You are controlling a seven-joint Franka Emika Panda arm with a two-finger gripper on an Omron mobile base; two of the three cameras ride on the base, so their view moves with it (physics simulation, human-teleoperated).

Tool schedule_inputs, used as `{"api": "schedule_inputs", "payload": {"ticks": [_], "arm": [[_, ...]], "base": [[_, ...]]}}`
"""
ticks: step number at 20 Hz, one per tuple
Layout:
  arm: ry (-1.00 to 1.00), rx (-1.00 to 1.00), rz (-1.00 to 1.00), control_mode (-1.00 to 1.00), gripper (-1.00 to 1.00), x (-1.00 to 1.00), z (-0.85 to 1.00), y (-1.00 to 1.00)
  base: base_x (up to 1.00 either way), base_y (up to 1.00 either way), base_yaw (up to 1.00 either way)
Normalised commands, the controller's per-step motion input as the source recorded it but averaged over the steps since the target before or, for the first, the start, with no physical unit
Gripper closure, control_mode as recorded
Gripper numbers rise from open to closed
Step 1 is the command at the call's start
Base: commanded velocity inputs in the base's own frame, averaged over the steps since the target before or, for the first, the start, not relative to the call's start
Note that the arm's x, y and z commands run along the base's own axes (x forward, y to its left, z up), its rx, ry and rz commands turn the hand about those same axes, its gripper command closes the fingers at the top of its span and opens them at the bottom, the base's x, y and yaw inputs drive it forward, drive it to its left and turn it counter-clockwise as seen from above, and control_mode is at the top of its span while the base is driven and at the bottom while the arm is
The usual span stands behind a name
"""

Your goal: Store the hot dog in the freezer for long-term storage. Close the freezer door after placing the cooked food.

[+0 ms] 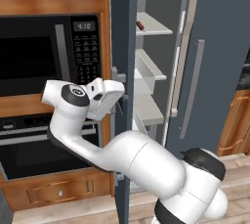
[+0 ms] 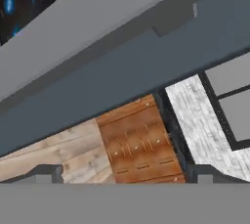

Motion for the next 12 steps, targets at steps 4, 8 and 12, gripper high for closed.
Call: {"api": "schedule_inputs", "payload": {"ticks": [4, 8, 12], "arm": [[0.01, -0.03, 0.22, -1.0, -1.0, 0.0, 0.0, 0.26], [0.14, -0.01, 0.35, -1.0, -1.0, 0.03, -0.03, 0.2], [0.05, -0.03, 0.27, -1.0, -1.0, 0.03, -0.02, 0.08]], "base": [[0.0, 0.0, 0.0], [0.0, 0.0, 0.0], [0.0, 0.0, 0.0]]}}
